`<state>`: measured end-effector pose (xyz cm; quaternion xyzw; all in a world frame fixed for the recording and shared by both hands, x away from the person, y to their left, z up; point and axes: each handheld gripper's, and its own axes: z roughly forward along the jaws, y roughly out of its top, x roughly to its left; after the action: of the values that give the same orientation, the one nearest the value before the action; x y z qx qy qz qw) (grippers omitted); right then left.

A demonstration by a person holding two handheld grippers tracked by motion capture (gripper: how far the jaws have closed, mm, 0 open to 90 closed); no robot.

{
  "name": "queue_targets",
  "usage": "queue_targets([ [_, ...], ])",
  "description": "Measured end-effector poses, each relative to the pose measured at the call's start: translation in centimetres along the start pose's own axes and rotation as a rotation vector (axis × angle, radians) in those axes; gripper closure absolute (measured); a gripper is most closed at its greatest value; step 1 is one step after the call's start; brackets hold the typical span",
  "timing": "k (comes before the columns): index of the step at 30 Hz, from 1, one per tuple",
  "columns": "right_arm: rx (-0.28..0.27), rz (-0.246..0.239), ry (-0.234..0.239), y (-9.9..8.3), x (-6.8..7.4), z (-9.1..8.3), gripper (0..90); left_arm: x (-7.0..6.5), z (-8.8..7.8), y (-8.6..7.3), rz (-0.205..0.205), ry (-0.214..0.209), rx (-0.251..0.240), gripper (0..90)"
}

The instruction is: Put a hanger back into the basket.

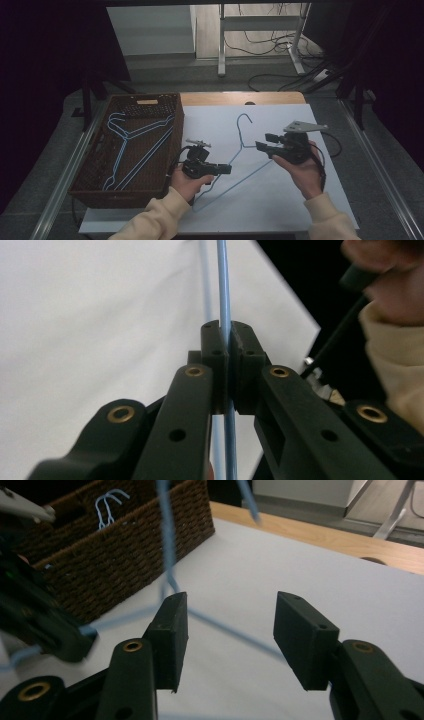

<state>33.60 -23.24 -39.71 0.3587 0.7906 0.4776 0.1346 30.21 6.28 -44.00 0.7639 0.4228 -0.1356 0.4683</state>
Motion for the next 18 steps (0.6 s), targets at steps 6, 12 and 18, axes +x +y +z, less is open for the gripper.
queue_targets([
  [6,-0.041,0.017,-0.022,-1.5,-0.9,-3.4,46.4,-1.1,-3.9,1.1,0.023,-0.044,-0.066,86.8],
  [12,-0.024,0.039,-0.036,-3.1,-1.9,-4.0,46.1,-1.2,-7.5,1.7,0.054,-0.053,-0.101,86.8],
  [18,-0.005,0.044,-0.032,-3.5,-2.2,-3.6,45.8,-0.1,-11.2,1.8,0.074,-0.039,-0.147,86.8],
])
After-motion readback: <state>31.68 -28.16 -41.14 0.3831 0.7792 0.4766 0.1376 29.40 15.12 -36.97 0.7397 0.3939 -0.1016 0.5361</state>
